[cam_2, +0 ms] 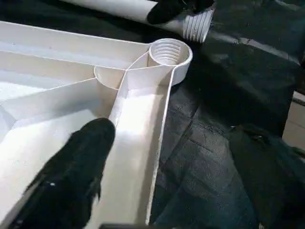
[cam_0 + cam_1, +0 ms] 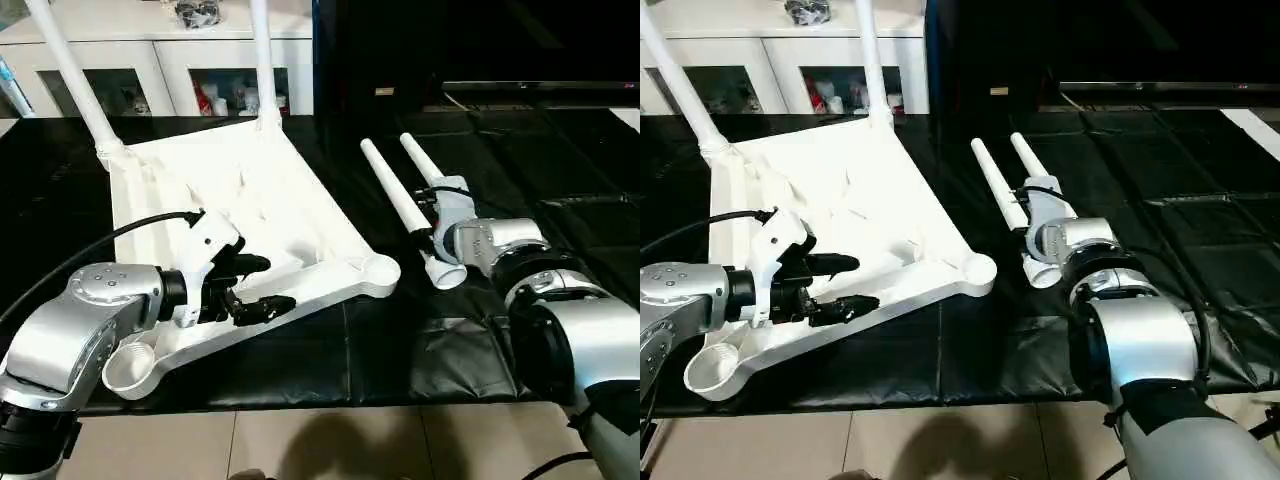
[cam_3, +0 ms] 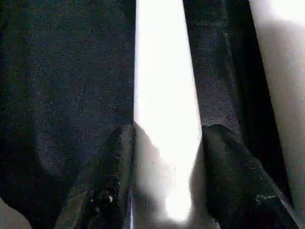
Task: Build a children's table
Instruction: Pick table leg
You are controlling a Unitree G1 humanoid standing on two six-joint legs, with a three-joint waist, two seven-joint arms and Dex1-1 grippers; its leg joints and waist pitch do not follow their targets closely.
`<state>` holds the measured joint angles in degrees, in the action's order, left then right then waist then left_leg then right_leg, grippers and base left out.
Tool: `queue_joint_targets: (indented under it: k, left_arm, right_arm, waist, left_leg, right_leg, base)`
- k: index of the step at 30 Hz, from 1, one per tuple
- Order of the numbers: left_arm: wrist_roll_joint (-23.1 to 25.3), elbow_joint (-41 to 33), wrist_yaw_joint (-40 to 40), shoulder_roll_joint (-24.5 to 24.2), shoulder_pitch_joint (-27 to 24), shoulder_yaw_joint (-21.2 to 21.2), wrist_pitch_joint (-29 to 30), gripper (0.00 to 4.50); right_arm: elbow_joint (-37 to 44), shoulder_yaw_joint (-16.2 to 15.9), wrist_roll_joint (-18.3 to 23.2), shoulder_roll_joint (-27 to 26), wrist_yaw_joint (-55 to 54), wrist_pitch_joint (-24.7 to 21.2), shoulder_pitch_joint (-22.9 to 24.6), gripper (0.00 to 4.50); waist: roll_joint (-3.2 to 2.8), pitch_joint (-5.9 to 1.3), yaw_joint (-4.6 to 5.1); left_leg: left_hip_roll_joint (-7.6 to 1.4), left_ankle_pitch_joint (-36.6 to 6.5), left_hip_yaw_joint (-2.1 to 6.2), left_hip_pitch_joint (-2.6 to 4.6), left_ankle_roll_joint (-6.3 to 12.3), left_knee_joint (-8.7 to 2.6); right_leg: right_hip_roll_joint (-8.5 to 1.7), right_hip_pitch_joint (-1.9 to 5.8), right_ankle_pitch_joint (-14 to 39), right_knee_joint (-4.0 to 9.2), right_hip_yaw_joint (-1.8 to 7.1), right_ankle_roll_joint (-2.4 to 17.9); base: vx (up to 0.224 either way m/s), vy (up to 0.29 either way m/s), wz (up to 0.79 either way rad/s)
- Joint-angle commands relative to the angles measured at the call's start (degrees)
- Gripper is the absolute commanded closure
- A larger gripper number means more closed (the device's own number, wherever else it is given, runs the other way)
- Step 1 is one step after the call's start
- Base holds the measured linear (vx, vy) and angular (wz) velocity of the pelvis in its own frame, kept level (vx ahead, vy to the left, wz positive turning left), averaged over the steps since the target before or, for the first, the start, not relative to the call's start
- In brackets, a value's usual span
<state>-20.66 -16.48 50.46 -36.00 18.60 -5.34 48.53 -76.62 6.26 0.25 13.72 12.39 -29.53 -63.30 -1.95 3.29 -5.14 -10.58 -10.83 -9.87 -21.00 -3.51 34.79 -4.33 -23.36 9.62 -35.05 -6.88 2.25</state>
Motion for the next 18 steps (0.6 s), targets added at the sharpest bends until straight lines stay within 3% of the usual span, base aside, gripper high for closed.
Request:
queue_joint_targets:
  k: [1,11,13,14,15,16,18]
  left_arm:
    - [-0.26,0.35,0.11,-0.56,0.98,-0.5,-0.33,0.0]
    - [-0.7,0.54,-0.53,0.81,1.52,-0.97,-0.59,0.0]
    - [-0.67,0.61,-0.69,1.02,1.62,-0.99,-0.65,0.0]
    - [-0.6,0.78,-0.87,1.29,1.75,-1.02,-0.75,0.0]
    - [-0.5,0.98,-1.03,1.53,1.84,-1.02,-0.97,0.0]
    - [-0.27,1.24,-1.52,1.94,1.84,-0.86,-1.45,0.0]
    - [-0.07,1.53,-1.93,2.29,1.84,-0.69,-1.89,0.0]
  right_arm:
    - [-0.41,-0.3,-0.42,0.21,0.12,-0.78,-0.58,2.61]
    - [0.13,2.37,1.22,0.66,-0.76,1.17,0.04,2.66]
    - [0.2,2.85,1.65,0.75,-0.88,1.31,0.06,2.66]
    - [0.32,3.47,2.17,0.92,-1.35,1.63,0.08,2.66]
    - [0.5,4.09,2.69,1.03,-1.84,2.17,0.1,2.66]
    - [0.81,4.78,3.26,1.16,-2.53,3.06,0.14,2.66]
    - [1.07,5.39,3.76,1.23,-3.11,3.83,0.17,2.66]
  waist:
    - [-0.12,-3.94,-0.06]
    - [0.02,-3.97,-0.01]
    - [0.16,-4.02,-0.05]
    - [0.56,-4.01,0.04]
    - [0.39,-4.06,-0.05]
    - [1.22,-4.03,0.12]
    - [0.91,-4.07,-0.04]
  left_leg:
    - [-2.36,-12.13,0.82,0.32,-0.63,-3.82]
    - [-2.33,-12.15,0.8,0.31,-0.65,-3.77]
    - [-2.34,-11.53,0.75,0.29,-0.45,-3.74]
    - [-2.34,-11.3,0.69,0.23,-0.37,-3.74]
    - [-2.31,-10.99,0.72,0.23,-0.29,-3.69]
    - [-2.27,-10.39,0.56,0.18,0.01,-3.69]
    - [-2.22,-9.99,0.61,0.17,-0.02,-3.58]
  right_leg:
    - [-4.38,3.18,16.23,3.67,3.67,10.16]
    - [-4.37,3.27,16.05,3.68,3.64,10.39]
    - [-4.41,3.31,15.51,3.64,3.68,10.38]
    - [-4.37,3.31,15.41,3.64,3.68,10.4]
    - [-4.42,3.33,15.31,3.54,3.67,10.38]
    - [-4.35,3.32,15.28,3.64,3.71,10.21]
    - [-4.54,3.3,16.12,3.6,3.75,9.75]
  base:
    - [0.0,0.0,0.0]
    - [0.0,0.0,0.0]
    - [0.0,0.0,0.0]
    - [0.0,0.0,0.0]
    - [0.0,0.0,0.0]
    - [0.0,0.0,0.0]
    - [0.0,0.0,0.0]
